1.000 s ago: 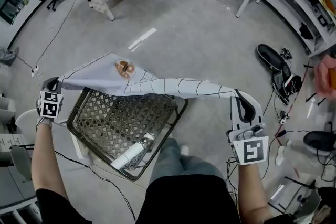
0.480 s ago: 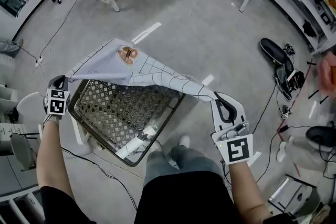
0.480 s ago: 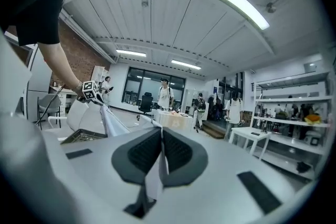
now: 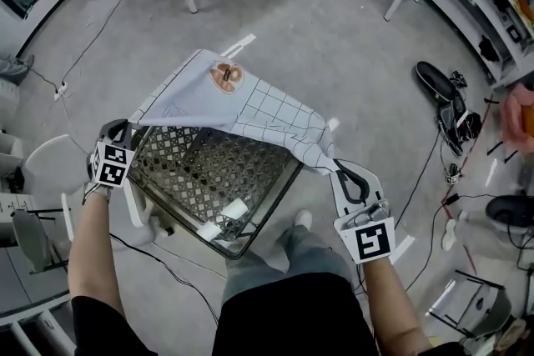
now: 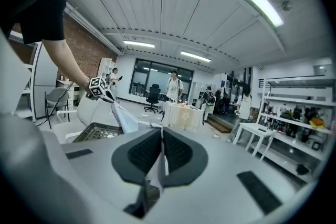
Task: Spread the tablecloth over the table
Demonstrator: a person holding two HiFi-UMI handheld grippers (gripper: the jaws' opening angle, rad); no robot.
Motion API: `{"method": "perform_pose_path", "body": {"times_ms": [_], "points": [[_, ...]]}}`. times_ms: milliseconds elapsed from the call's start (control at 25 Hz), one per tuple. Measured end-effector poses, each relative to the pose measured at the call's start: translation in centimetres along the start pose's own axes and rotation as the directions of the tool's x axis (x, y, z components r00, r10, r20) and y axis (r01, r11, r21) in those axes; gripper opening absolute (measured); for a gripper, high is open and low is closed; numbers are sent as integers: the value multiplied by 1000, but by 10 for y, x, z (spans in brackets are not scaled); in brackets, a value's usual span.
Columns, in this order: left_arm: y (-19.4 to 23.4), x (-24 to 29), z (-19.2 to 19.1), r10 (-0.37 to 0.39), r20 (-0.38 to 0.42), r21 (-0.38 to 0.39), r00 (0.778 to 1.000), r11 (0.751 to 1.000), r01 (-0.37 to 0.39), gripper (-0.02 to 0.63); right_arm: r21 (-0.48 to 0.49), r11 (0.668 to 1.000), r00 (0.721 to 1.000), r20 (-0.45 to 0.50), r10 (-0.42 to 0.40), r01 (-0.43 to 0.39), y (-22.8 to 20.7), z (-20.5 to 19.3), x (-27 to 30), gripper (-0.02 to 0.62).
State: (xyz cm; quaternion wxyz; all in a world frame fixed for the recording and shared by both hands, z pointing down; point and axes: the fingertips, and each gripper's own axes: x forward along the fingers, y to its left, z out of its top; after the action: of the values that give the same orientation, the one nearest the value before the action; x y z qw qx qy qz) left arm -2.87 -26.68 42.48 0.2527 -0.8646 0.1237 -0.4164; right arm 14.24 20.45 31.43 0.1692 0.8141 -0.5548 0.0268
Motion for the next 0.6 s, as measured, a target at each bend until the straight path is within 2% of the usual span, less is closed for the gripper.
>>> {"method": "perform_pose_path", "body": {"times_ms": [160, 280, 480, 600], "points": [[9, 4, -46, -56, 20, 36, 998, 998, 55, 12, -4, 999, 998, -53, -42, 42, 48, -5, 5, 9], [15, 6, -75, -86, 21, 41, 996, 996, 85, 12, -8, 999, 995, -94, -40, 40, 85, -11, 5, 10], [25, 6, -143, -129, 16, 72, 992, 989, 127, 12, -12, 999, 985, -170, 37, -39, 184, -21, 20, 9], [32, 2, -174, -134, 5, 54, 991, 990, 133, 12, 9, 996, 975, -205, 87, -87, 230, -28, 29, 9]]}}
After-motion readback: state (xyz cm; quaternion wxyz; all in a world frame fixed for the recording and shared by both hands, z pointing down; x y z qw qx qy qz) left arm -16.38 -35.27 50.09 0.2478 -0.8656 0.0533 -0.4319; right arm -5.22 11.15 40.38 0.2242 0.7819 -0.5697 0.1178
